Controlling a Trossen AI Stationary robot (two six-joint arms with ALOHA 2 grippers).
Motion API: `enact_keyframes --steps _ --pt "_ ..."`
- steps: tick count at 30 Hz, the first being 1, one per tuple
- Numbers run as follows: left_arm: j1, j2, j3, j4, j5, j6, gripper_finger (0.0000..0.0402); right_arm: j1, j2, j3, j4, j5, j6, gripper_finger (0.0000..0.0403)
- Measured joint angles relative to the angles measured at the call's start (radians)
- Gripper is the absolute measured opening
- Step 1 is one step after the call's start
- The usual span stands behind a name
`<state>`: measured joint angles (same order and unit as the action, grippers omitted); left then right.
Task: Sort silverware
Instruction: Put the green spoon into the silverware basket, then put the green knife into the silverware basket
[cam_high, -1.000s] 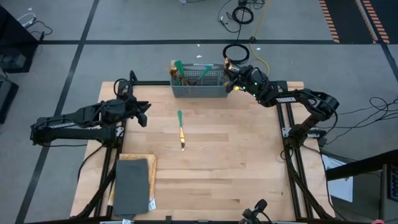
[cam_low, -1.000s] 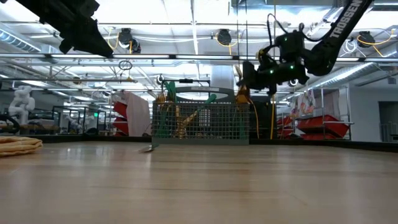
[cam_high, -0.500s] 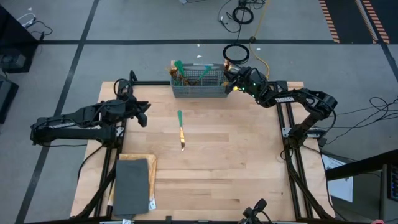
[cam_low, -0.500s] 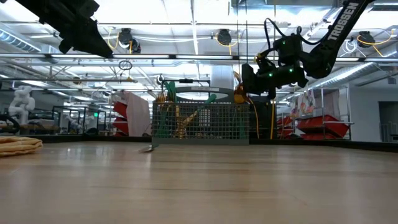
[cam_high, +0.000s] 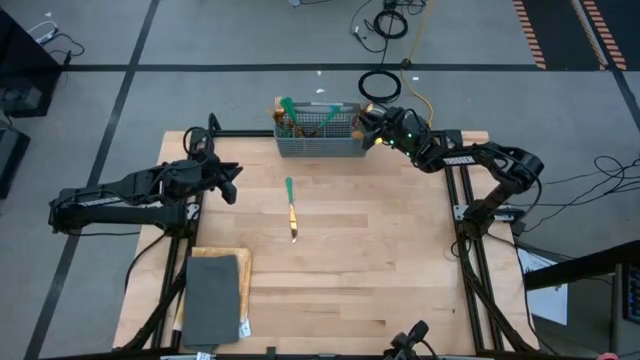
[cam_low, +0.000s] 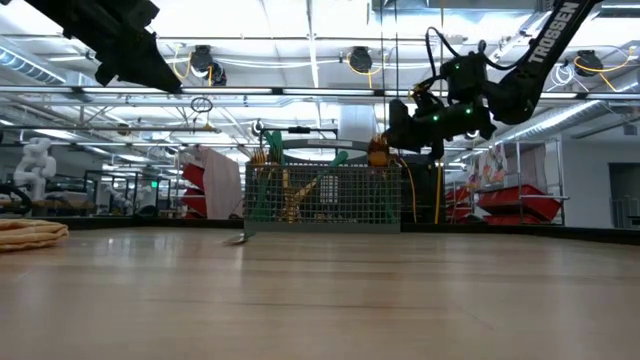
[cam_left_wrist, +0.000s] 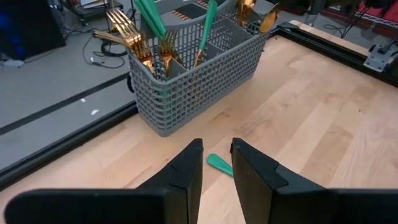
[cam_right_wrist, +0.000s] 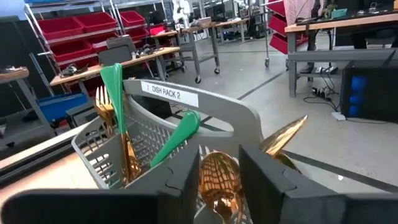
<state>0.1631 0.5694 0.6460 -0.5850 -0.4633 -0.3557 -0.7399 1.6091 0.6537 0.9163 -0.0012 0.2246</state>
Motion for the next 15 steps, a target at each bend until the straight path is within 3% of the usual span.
enact_keyframes --steps 5,10,13,15 --pt "0.0 0.0 0.0 0.0 0.004 -0.001 0.009 0.007 -0.049 0.0 0.06 -0.053 0.001 0.0128" --pt "0.0 0.0 0.0 0.0 0.016 -0.002 0.009 0.039 -0.187 0.053 0.043 -0.071 0.0 0.0156" --pt "0.0 0.0 0.0 0.0 0.028 -0.003 0.009 0.086 -0.272 0.151 -0.125 -0.1 -0.032 0.0161" --pt "0.0 0.0 0.0 0.0 0.037 -0.003 0.009 0.136 -0.3 0.262 -0.34 -0.109 -0.065 0.0159"
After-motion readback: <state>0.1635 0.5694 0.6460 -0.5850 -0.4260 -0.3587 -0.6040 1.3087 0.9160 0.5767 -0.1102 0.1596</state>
